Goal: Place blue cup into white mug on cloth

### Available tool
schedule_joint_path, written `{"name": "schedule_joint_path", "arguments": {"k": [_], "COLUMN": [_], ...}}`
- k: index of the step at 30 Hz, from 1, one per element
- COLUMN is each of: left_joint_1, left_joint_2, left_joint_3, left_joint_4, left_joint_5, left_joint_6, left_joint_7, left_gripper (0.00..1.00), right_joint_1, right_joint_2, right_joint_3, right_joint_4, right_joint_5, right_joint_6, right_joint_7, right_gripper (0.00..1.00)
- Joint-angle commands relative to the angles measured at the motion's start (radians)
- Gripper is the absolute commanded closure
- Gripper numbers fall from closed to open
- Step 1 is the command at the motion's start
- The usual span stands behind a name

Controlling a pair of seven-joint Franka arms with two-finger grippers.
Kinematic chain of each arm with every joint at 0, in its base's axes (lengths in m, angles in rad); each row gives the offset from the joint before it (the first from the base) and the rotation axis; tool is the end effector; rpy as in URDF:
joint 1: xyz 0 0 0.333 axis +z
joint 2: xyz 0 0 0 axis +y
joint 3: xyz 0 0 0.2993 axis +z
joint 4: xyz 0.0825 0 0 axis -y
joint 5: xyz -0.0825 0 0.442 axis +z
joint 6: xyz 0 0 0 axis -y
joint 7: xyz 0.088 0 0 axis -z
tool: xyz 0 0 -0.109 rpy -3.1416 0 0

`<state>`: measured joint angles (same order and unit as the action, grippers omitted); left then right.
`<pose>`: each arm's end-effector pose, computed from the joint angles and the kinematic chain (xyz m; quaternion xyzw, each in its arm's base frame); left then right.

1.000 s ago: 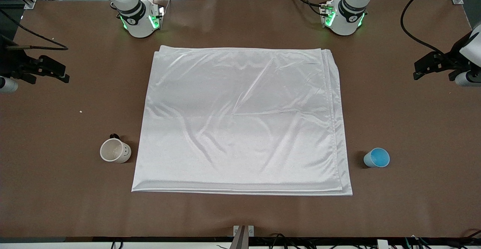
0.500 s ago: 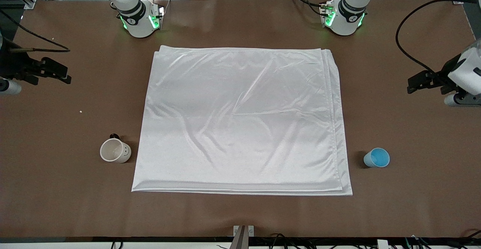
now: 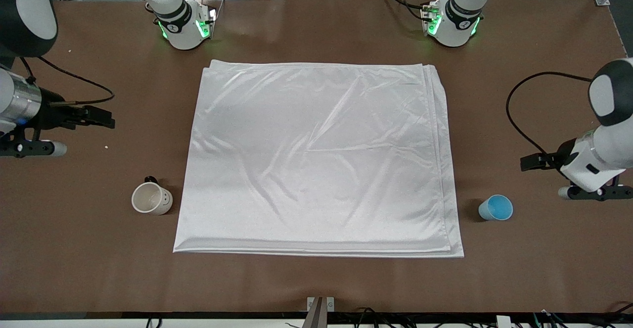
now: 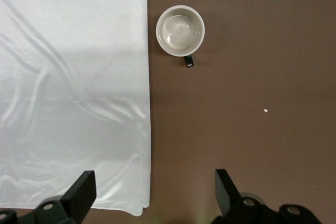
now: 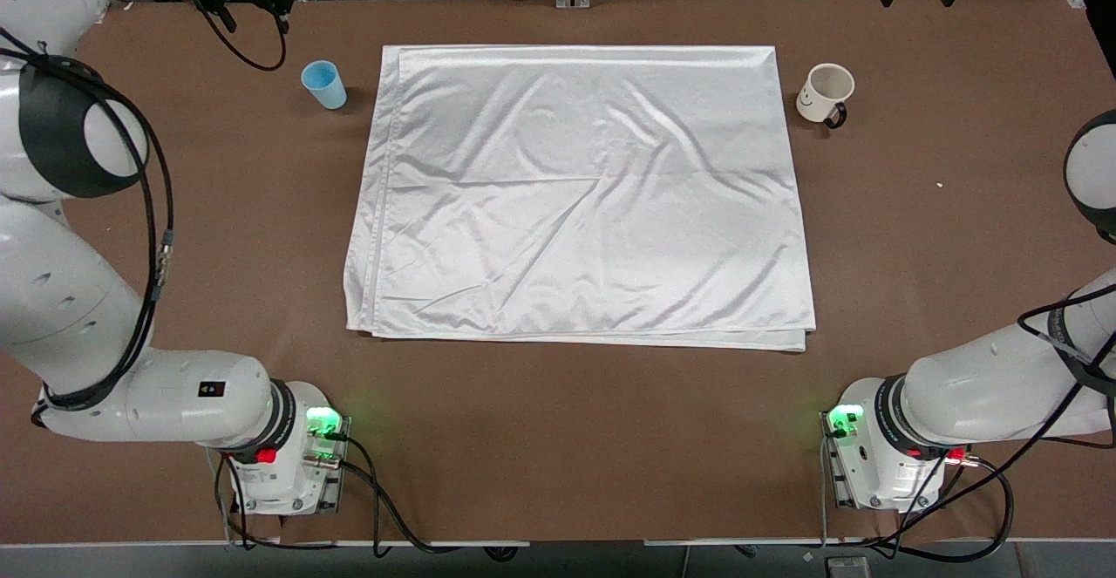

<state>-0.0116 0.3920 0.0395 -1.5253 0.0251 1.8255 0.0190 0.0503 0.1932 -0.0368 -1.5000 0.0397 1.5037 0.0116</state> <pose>0.7117 0.0190 0.3892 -0.9988 0.0004 0.0462 0.0185 0.6529 0.0151 0.5153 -0.9954 -0.0004 0.0947 0.0151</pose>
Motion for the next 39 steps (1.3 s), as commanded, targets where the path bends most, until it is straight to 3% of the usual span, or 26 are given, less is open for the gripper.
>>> {"name": "schedule_joint_path", "arguments": {"k": [1,7,13,32,39], "left_joint_1": [0.009,0.027,0.045,0.048,0.044], "left_joint_2": [0.063,0.122,0.179,0.307,0.332], "left_joint_3": [0.0,0.002,0.002,-0.001,0.0], "left_joint_4": [0.04,0.042,0.042,0.04,0.04], "left_joint_5": [0.018,0.018,0.016,0.013,0.01], "left_joint_6": [0.035,0.098,0.175,0.336,0.368], "left_joint_7": [0.007,0.009,0.01,0.009,0.001], "left_gripper": [0.0,0.0,0.0,0.0,0.0], "right_joint_1": [-0.007,-0.007,-0.012,-0.069,-0.073], "right_joint_2": [-0.017,-0.014,0.014,0.238,0.276], "right_joint_3": [0.003,0.003,0.003,0.003,0.003], "right_joint_4": [-0.121,-0.278,-0.361,-0.362,-0.362], "right_joint_5": [0.005,0.005,0.002,-0.044,-0.038], "right_joint_6": [0.113,0.251,0.366,0.674,0.717], "right_joint_7": [0.005,0.005,0.005,-0.134,-0.14], "right_gripper": [0.0,0.0,0.0,0.0,0.0]}}
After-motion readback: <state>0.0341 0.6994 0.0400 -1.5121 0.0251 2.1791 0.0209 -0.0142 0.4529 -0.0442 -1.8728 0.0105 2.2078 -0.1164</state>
